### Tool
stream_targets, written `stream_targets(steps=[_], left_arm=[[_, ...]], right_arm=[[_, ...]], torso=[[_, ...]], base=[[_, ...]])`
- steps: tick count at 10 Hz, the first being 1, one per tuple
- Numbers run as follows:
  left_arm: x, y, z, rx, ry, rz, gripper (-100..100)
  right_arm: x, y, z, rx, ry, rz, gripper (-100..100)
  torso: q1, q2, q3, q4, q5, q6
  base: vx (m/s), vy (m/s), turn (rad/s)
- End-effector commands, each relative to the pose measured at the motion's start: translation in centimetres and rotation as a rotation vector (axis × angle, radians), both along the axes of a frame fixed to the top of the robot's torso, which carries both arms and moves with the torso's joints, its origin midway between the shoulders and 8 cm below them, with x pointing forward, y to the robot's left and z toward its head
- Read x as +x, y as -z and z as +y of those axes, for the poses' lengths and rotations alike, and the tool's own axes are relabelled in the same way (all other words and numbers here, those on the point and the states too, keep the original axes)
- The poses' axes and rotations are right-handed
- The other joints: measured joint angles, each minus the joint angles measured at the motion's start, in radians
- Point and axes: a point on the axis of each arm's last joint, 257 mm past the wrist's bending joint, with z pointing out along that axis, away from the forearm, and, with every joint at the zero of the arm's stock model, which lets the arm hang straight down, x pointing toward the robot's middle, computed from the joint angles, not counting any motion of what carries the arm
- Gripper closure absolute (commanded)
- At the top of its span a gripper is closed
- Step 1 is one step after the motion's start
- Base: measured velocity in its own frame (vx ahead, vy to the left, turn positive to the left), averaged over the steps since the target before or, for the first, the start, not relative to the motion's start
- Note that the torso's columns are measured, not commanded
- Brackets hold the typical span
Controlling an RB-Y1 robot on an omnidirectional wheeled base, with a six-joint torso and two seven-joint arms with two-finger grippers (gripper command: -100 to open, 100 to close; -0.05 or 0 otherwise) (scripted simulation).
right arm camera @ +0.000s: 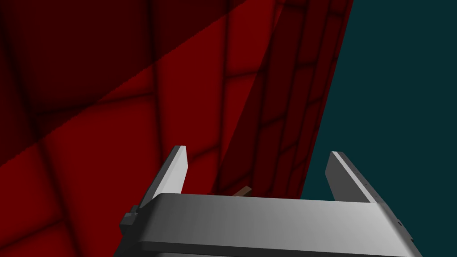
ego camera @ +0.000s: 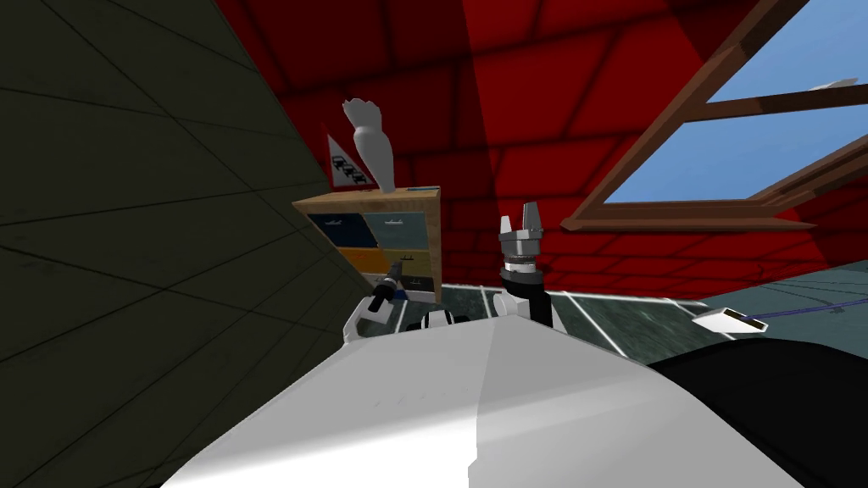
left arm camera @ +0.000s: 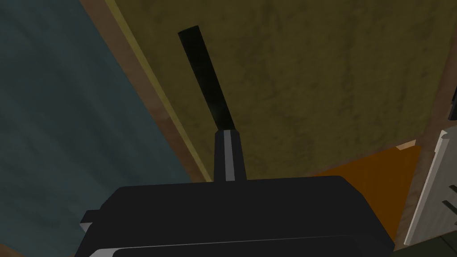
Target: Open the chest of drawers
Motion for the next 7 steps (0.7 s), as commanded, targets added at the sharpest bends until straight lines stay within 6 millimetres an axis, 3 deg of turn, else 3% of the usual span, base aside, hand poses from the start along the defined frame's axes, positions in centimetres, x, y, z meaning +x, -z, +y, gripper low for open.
stream_targets(steps=[1, 3, 7], left_arm=[[1.0, 0.1, -1.1, -0.004, -0.011, -0.002, 100], [2.7, 0.2, -2.9, 0.006, -0.021, -0.002, 100], [4.3, 0.0, -5.8, -0.006, -0.023, 0.001, 100]], right_arm=[[0.0, 0.0, 0.0, 0.000, 0.000, 0.000, 0], [0.0, 0.0, 0.0, 0.000, 0.000, 0.000, 0], [0.0, 0.0, 0.0, 0.000, 0.000, 0.000, 0]], torso=[[-0.002, -0.003, -0.002, -0.001, -0.001, 0.000], [-0.006, -0.005, -0.003, -0.002, -0.002, 0.001], [-0.001, 0.000, -0.001, 0.000, -0.001, 0.000]], base=[[-0.081, 0.076, -0.014], [-0.117, 0.090, -0.022], [-0.123, 0.101, -0.018]])
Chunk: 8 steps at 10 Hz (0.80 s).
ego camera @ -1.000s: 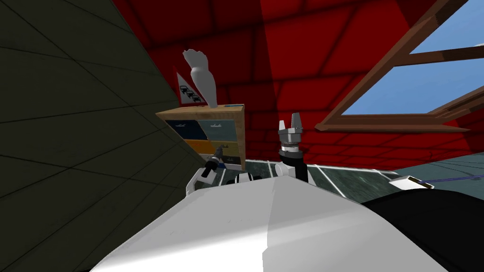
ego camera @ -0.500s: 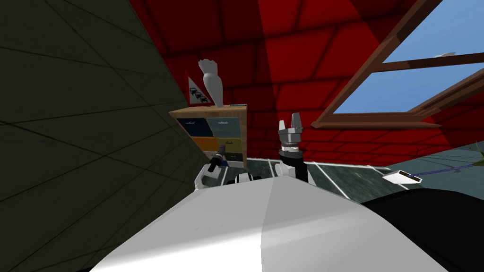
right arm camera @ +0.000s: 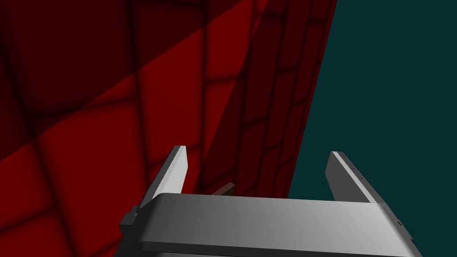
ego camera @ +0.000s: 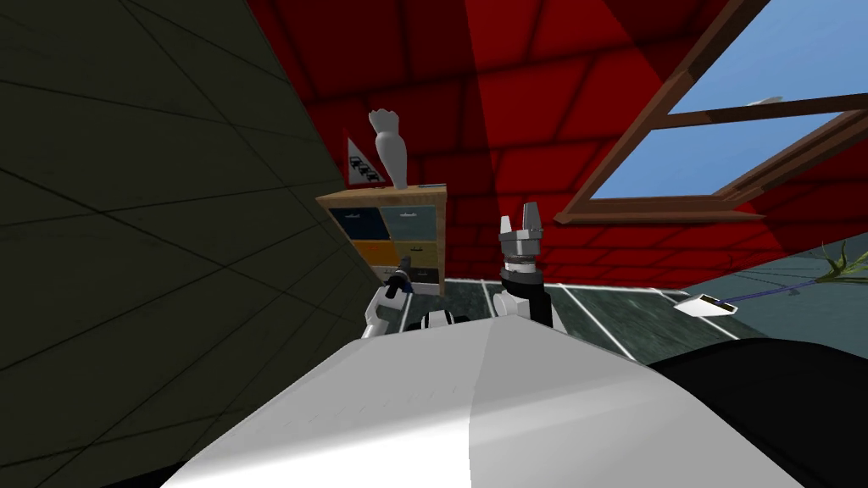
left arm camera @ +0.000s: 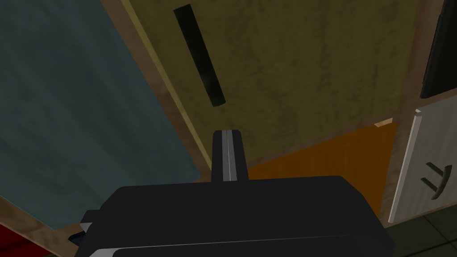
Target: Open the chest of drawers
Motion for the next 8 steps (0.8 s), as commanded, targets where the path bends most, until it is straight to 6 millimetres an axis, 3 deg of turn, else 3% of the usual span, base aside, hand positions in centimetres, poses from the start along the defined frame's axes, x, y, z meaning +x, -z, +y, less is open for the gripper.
stream_targets(steps=[1, 4, 6, 7, 8], left_arm=[[1.1, -0.1, -2.6, -0.005, 0.003, 0.006, 100], [2.3, -0.4, -5.7, -0.001, 0.014, 0.014, 100], [2.2, -0.3, -5.5, -0.008, 0.013, 0.015, 100], [2.3, 0.3, -3.8, 0.037, 0.008, 0.015, -100], [2.4, 0.6, -2.8, 0.063, 0.005, 0.016, -100]], right_arm=[[0.0, 0.0, 0.0, 0.000, 0.000, 0.000, 0], [0.0, 0.0, 0.0, 0.000, 0.000, 0.000, 0], [0.0, 0.0, 0.0, 0.000, 0.000, 0.000, 0], [0.0, 0.0, 0.0, 0.000, 0.000, 0.000, 0], [0.0, 0.0, 0.0, 0.000, 0.000, 0.000, 0]], torso=[[-0.002, -0.002, -0.001, 0.000, 0.000, 0.000], [-0.002, -0.003, -0.002, -0.001, -0.001, 0.000], [-0.004, -0.003, -0.002, -0.001, -0.001, 0.000], [-0.005, -0.005, -0.003, -0.001, -0.001, 0.000], [-0.004, -0.006, -0.004, -0.002, -0.001, 0.000]], base=[[-0.108, 0.086, -0.013], [-0.114, 0.102, -0.018], [-0.064, 0.045, -0.008], [-0.006, 0.003, -0.003], [0.005, -0.003, -0.001]])
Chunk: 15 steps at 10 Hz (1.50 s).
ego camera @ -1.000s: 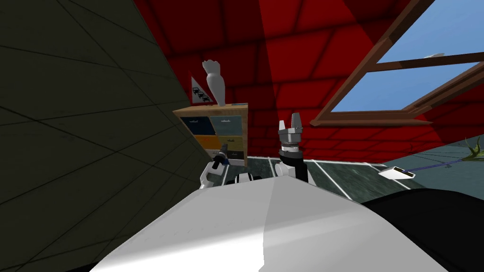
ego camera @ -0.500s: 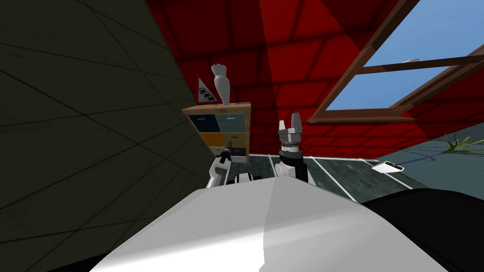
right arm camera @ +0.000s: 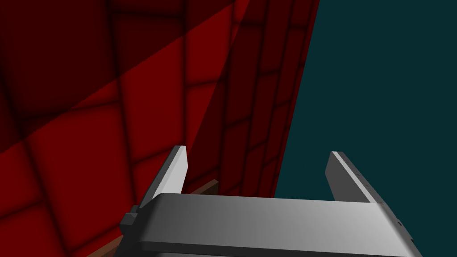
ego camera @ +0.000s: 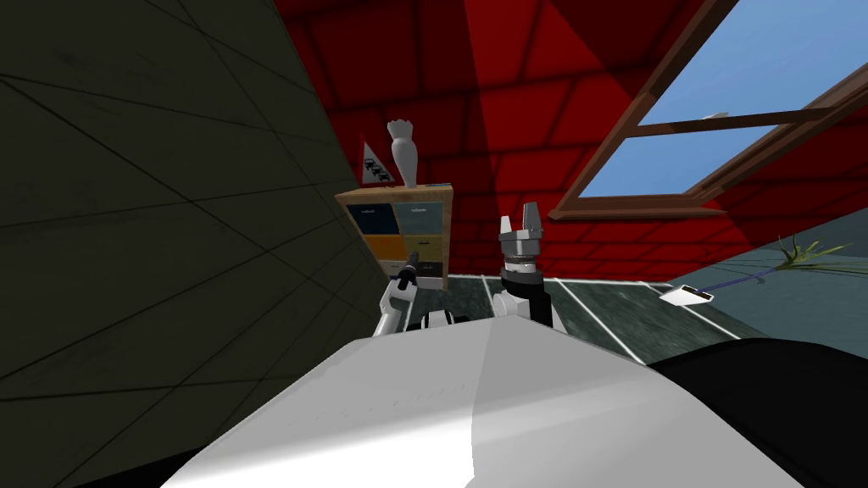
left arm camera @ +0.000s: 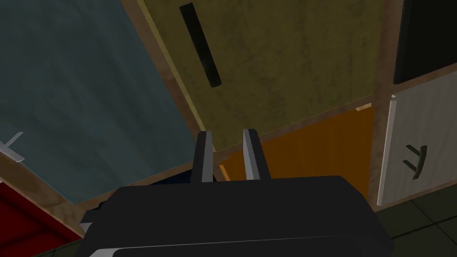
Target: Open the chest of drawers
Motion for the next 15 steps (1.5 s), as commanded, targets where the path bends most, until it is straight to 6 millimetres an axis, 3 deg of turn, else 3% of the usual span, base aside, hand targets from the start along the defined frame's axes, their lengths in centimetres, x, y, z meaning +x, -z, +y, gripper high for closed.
stream_targets(steps=[1, 5, 8, 9, 15], left_arm=[[0.1, 0.5, 2.0, 0.050, -0.005, 0.000, -100], [0.3, 1.6, 6.2, 0.147, -0.019, 0.009, -100], [0.5, 2.7, 7.8, 0.170, -0.034, 0.036, -100], [0.7, 2.2, 7.6, 0.168, -0.035, 0.030, -100], [0.6, 0.2, 0.8, 0.007, -0.013, 0.023, -100]], right_arm=[[0.0, 0.0, 0.0, 0.000, 0.000, 0.000, 0], [0.0, 0.0, 0.0, 0.000, 0.000, 0.000, 0], [0.0, 0.0, 0.0, 0.000, 0.000, 0.000, 0], [0.0, 0.0, 0.0, 0.000, 0.000, 0.000, 0], [0.0, 0.0, 0.0, 0.000, 0.000, 0.000, 0]], torso=[[0.001, 0.001, 0.001, 0.000, 0.000, 0.000], [0.002, 0.004, 0.003, 0.001, 0.001, 0.000], [0.000, 0.000, 0.000, 0.000, 0.000, 0.000], [0.000, -0.002, -0.001, 0.000, 0.000, 0.000], [0.003, 0.007, 0.004, 0.002, 0.001, 0.000]], base=[[0.010, -0.005, 0.001], [0.018, -0.006, -0.003], [0.103, -0.038, -0.024], [0.157, -0.072, -0.019], [0.056, -0.017, -0.006]])
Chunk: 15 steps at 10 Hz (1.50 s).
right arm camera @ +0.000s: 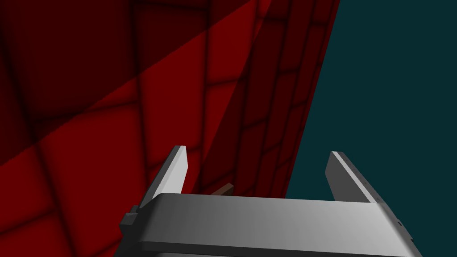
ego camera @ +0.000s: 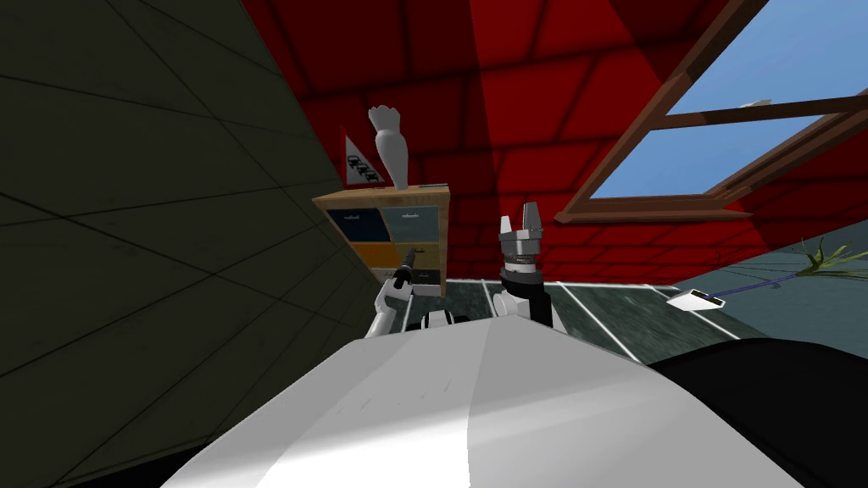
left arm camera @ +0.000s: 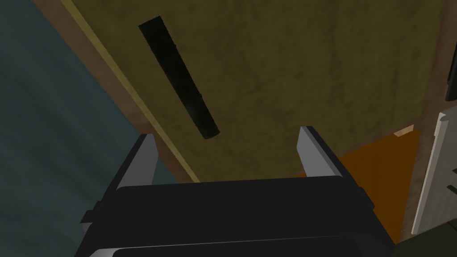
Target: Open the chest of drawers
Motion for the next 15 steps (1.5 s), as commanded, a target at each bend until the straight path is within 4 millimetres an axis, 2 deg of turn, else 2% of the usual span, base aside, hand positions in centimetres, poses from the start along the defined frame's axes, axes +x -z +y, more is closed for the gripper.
stream_targets(steps=[1, 2, 3, 4, 5, 13, 14, 15], left_arm=[[-0.1, -0.9, -3.2, -0.078, 0.010, 0.001, -100], [-0.2, -1.2, -4.0, -0.097, 0.012, 0.002, -100], [-0.2, -0.9, -3.4, -0.083, 0.011, 0.001, -100], [0.1, -0.7, -1.9, -0.086, 0.010, 0.002, -100], [0.1, -0.7, -1.9, -0.085, 0.009, 0.002, -100], [1.7, -1.0, 5.1, -0.085, -0.008, 0.000, -100], [1.6, -0.8, 4.5, -0.083, -0.005, 0.002, -100], [1.3, -0.7, 3.3, -0.085, -0.002, 0.001, 100]], right_arm=[[0.0, 0.0, 0.0, 0.000, 0.000, 0.000, 0], [0.0, 0.0, 0.0, 0.000, 0.000, 0.000, 0], [0.0, 0.0, 0.0, 0.000, 0.000, 0.000, 0], [0.0, 0.0, 0.0, 0.000, 0.000, 0.000, 0], [0.0, 0.0, 0.0, 0.000, 0.000, 0.000, 0], [0.0, 0.0, 0.0, 0.000, 0.000, 0.000, 0], [0.0, 0.0, 0.0, 0.000, 0.000, 0.000, 0], [0.0, 0.0, 0.0, 0.000, 0.000, 0.000, 0]], torso=[[-0.001, -0.002, -0.001, -0.001, 0.000, 0.000], [-0.002, -0.003, -0.002, -0.001, -0.001, 0.000], [-0.001, -0.004, -0.003, -0.001, 0.000, 0.000], [0.000, -0.004, -0.002, -0.001, 0.000, 0.000], [-0.003, -0.004, -0.002, -0.001, -0.001, 0.000], [0.000, -0.003, -0.002, -0.001, 0.000, 0.000], [0.000, -0.004, -0.002, -0.001, 0.000, 0.000], [0.001, -0.005, -0.003, -0.001, 0.000, 0.001]], base=[[0.000, 0.000, 0.000], [0.000, 0.000, 0.000], [0.000, 0.000, 0.000], [0.004, -0.055, -0.034], [0.007, -0.078, -0.009], [0.007, -0.079, -0.018], [0.001, -0.031, 0.007], [0.004, 0.051, 0.026]])
